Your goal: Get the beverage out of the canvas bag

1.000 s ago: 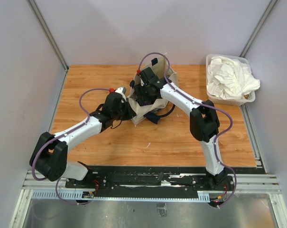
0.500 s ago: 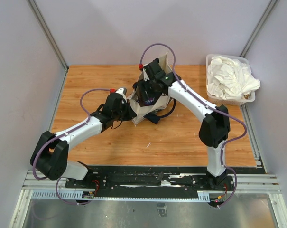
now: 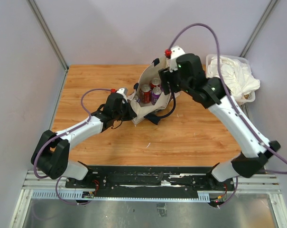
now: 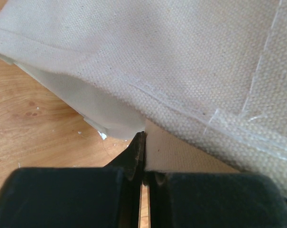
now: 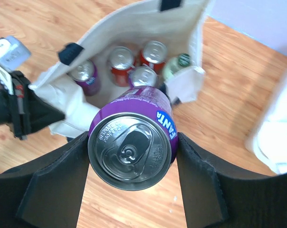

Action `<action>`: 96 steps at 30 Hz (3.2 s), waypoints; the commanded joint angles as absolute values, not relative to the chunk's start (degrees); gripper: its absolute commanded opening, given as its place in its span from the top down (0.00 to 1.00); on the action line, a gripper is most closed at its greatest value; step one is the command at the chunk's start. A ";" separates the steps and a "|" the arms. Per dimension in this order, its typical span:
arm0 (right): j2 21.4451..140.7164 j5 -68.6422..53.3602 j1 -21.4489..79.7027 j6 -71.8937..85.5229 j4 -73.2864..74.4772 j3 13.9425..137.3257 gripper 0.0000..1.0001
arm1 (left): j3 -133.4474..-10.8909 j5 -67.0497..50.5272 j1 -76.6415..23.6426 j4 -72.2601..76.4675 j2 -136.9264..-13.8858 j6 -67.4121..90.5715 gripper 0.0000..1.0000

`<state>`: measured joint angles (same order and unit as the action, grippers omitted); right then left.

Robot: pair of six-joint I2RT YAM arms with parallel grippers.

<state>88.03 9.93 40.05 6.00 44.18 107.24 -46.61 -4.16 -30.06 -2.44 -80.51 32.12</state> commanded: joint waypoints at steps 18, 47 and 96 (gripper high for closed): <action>61.13 17.70 27.16 14.66 35.26 62.05 0.99 | -45.83 -4.01 -29.75 -12.22 -81.20 28.61 0.71; 76.30 8.02 19.58 16.01 7.96 47.76 0.77 | -49.39 -3.36 -29.71 -14.65 -83.34 28.74 0.82; 118.50 2.82 34.19 4.22 48.19 123.78 0.30 | -49.06 -4.45 -29.78 -13.04 -82.59 29.18 0.79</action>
<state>114.67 0.71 34.46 5.52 44.05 120.62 -49.82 -4.67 -30.06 -7.38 -81.58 30.26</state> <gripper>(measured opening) 0.669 0.212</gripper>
